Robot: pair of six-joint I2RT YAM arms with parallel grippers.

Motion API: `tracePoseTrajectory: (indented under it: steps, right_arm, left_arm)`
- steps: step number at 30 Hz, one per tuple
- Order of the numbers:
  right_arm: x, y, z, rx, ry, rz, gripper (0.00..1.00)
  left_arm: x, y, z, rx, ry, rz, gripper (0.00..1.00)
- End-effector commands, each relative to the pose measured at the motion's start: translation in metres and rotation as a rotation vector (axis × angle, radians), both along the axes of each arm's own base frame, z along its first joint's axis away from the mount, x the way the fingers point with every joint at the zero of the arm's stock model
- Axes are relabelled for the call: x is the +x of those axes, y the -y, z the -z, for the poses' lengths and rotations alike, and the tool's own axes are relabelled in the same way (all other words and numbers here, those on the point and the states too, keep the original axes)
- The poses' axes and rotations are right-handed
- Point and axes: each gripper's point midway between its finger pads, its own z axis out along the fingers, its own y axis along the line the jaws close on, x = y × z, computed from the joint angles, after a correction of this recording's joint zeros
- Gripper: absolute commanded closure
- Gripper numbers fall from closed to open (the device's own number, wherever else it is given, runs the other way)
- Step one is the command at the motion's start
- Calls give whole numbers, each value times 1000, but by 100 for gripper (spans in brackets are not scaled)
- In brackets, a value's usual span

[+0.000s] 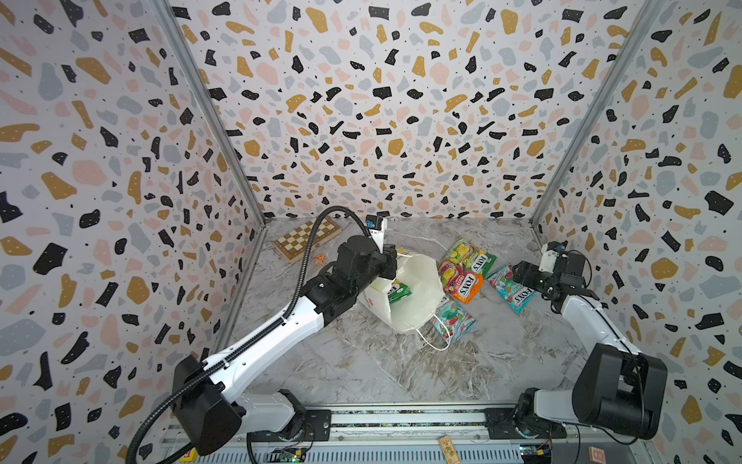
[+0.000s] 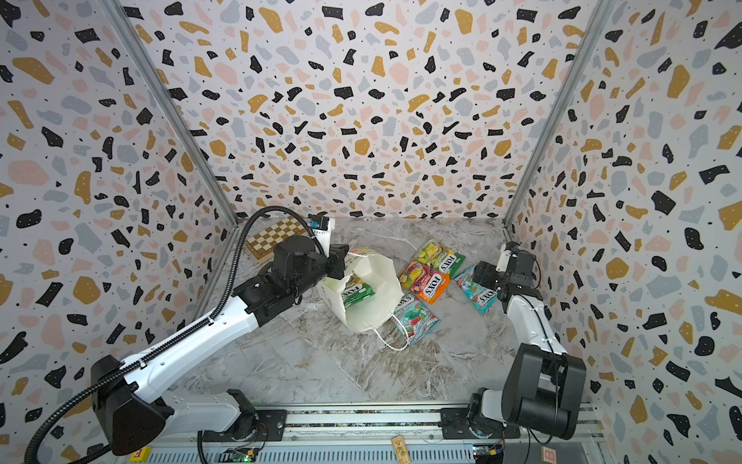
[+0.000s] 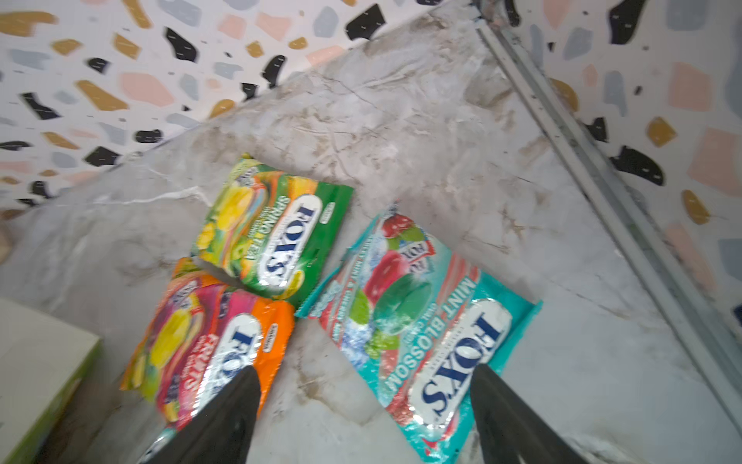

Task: Take the snacks out of the paper bag
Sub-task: Place the snack at the middle-right of the table.

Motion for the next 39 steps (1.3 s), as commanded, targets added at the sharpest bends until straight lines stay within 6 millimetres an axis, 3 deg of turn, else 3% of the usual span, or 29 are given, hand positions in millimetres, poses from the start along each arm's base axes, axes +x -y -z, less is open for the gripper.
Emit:
tracePoseTrajectory:
  steps: [1,5,10,16,23,28,32,39]
  right_arm:
    - [-2,-42,-39,128,131,-143,16]
    - [-14,-98,-69,259,213,-332,17]
    - [-38,-162,-98,303,285,-555,18]
    - [-75,-230,-112,338,315,-800,19]
    - [-114,-291,-102,330,301,-982,20]
    - [-135,-325,-80,284,249,-1075,21]
    - [-137,-342,-57,252,184,-1088,22]
    - [-121,-363,-20,178,79,-1050,25]
  left_arm:
    - [-2,0,-26,-39,63,7,100]
    - [-3,0,-28,-46,68,14,100]
    - [-4,-1,-31,-53,76,12,100]
    - [-5,-2,-31,-59,78,10,100]
    - [-5,-1,-32,-78,76,10,100]
    - [-5,1,-33,-89,76,15,100]
    - [-5,2,-33,-94,72,23,100]
    - [-7,1,-34,-99,76,22,100]
